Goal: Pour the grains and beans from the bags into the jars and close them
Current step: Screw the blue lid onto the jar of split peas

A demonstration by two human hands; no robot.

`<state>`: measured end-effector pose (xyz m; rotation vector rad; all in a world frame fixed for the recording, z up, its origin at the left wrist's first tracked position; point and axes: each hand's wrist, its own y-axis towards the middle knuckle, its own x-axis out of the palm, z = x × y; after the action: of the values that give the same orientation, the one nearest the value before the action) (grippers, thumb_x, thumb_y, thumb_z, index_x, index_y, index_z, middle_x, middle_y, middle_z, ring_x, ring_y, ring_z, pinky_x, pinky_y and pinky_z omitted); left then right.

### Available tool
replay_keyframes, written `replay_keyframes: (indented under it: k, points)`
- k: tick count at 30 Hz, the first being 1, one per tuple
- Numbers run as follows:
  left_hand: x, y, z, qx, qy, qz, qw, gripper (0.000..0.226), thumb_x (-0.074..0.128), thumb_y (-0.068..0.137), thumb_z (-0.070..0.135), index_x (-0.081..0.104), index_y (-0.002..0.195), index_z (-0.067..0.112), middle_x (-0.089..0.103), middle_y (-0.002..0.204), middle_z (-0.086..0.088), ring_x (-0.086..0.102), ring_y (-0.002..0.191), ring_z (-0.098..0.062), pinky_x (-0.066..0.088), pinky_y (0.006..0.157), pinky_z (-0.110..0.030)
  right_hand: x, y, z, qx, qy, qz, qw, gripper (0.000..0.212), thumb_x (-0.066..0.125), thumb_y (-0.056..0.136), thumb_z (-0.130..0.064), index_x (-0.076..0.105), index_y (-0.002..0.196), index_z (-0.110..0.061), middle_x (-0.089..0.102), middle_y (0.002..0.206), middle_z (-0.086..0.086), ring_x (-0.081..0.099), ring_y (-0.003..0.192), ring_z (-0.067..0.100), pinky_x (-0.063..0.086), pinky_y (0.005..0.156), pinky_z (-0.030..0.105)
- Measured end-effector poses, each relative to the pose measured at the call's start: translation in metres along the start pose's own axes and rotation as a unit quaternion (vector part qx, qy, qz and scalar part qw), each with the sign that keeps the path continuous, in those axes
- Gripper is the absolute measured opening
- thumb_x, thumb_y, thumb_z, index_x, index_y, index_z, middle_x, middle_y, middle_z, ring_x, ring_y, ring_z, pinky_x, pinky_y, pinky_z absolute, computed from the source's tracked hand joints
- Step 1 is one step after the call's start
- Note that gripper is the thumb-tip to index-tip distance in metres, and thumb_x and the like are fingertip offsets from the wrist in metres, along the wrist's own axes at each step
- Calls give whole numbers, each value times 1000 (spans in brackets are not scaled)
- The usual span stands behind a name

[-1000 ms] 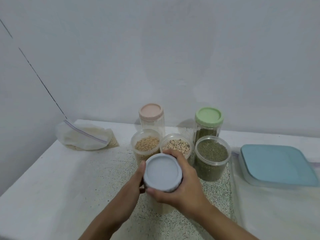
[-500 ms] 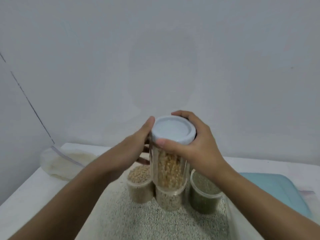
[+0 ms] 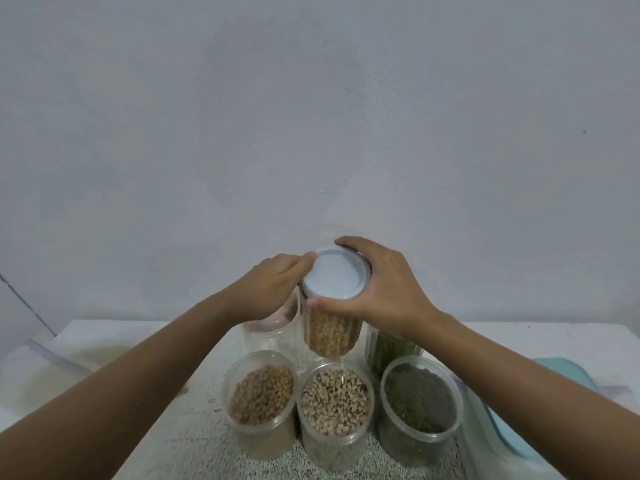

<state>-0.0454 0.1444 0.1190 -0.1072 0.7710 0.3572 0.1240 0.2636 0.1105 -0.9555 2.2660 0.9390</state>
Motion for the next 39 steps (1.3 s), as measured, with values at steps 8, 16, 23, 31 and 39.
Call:
replay_keyframes:
  k: [8,16,23,31,39]
  points:
    - [28,25,-38,-15,245,-41,968,44,26,109,35,44,74,16,52,80,0,43,93,-7,23,90,-40,28,9,34,-6,-125,-110,986,95,73,60,-84,57,130,-23,64,119,-10,58,99,7,50,86,27]
    - [32,29,-41,-8,313,-50,948,49,26,108,40,63,90,12,60,89,-2,44,100,-10,23,93,-40,35,11,43,-12,-169,-159,973,90,71,60,-85,53,122,-23,58,107,-10,54,91,12,47,75,29]
    - [6,18,-40,36,157,16,987,33,46,106,41,72,118,25,66,111,12,56,106,-6,41,100,-32,28,19,29,4,-204,-216,955,104,69,64,-86,44,145,-25,55,134,-6,52,117,16,47,93,34]
    - [-17,-17,-86,-86,38,109,990,31,43,106,45,66,117,27,66,115,8,59,107,-6,45,89,-28,67,30,-17,-33,-182,-202,962,99,65,75,-80,28,154,-31,45,145,-5,50,127,18,47,99,38]
    - [-5,-49,-101,-146,-169,32,974,40,30,108,49,63,115,28,69,113,10,65,100,-2,46,64,-6,108,36,-29,-25,-220,-207,953,81,64,76,-75,39,143,-37,53,118,-4,58,101,19,50,86,34]
